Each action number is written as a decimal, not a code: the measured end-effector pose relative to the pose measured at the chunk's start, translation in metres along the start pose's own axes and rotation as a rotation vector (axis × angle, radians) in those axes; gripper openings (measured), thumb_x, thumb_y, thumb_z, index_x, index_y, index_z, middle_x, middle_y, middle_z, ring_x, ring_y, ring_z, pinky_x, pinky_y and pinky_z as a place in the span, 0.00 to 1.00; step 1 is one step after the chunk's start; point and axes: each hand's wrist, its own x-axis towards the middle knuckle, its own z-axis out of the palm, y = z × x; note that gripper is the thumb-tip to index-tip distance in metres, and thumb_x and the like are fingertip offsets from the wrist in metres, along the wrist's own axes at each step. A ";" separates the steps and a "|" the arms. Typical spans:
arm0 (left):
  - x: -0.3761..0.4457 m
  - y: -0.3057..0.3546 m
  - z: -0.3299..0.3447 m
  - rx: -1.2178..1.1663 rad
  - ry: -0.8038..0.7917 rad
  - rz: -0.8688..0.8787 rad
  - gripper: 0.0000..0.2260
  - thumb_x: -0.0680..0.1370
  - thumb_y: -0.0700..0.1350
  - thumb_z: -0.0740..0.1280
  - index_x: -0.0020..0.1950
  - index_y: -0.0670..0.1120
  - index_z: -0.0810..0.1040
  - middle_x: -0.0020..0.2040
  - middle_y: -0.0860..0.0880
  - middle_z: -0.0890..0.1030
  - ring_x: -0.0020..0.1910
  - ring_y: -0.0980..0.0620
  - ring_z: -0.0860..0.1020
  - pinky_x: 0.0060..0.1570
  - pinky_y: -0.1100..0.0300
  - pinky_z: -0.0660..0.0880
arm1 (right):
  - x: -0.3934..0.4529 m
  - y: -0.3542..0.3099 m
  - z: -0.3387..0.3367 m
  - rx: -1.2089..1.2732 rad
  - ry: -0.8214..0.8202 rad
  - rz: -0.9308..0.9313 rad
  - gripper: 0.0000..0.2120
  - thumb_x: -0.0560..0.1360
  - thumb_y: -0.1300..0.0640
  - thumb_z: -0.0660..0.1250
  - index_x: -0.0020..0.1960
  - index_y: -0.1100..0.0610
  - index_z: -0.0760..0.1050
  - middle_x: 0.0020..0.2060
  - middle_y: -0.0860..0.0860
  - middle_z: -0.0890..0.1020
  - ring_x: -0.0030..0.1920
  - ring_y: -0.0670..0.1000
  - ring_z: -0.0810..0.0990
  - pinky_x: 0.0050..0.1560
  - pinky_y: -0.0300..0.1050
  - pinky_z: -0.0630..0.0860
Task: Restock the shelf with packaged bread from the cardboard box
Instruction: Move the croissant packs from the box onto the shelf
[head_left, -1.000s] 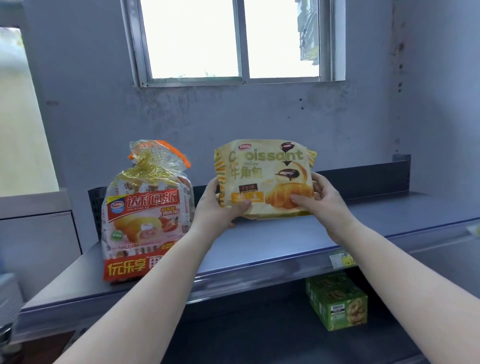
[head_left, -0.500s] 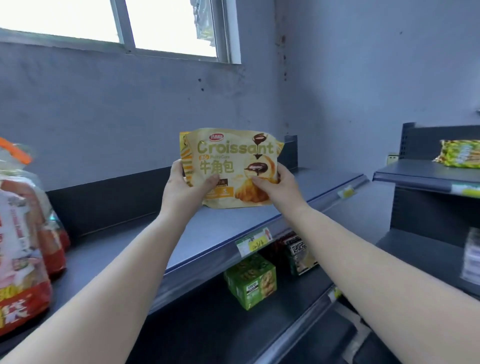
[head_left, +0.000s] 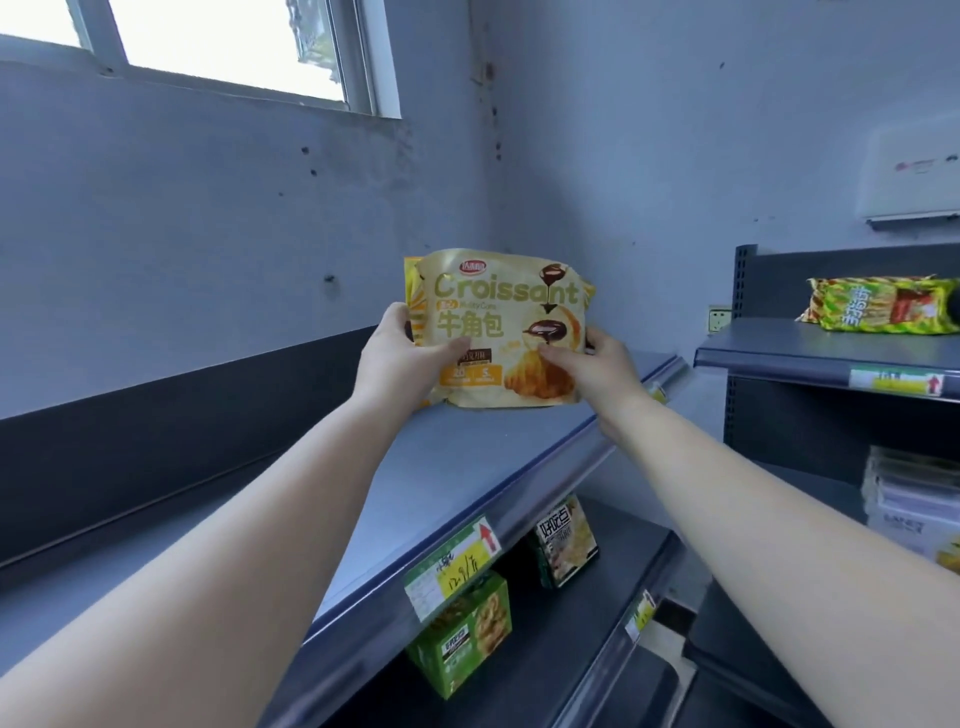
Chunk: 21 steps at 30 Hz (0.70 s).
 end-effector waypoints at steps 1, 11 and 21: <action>0.010 -0.002 0.005 0.011 0.000 -0.014 0.15 0.71 0.50 0.72 0.54 0.52 0.72 0.52 0.52 0.81 0.49 0.50 0.81 0.48 0.50 0.80 | 0.011 0.005 -0.001 0.003 0.000 0.003 0.12 0.72 0.64 0.70 0.53 0.56 0.74 0.49 0.53 0.81 0.52 0.53 0.80 0.55 0.48 0.77; 0.133 -0.020 0.100 0.144 0.073 -0.111 0.14 0.72 0.47 0.72 0.54 0.48 0.72 0.55 0.47 0.81 0.53 0.46 0.81 0.51 0.42 0.79 | 0.185 0.069 -0.045 0.027 -0.163 0.021 0.15 0.72 0.64 0.70 0.57 0.61 0.73 0.53 0.57 0.80 0.52 0.56 0.81 0.54 0.51 0.78; 0.254 -0.037 0.197 0.298 0.215 -0.316 0.16 0.75 0.48 0.69 0.60 0.48 0.71 0.55 0.51 0.78 0.55 0.47 0.78 0.50 0.47 0.79 | 0.382 0.118 -0.066 -0.169 -0.419 0.096 0.26 0.66 0.64 0.76 0.61 0.64 0.71 0.56 0.58 0.80 0.55 0.57 0.80 0.54 0.53 0.78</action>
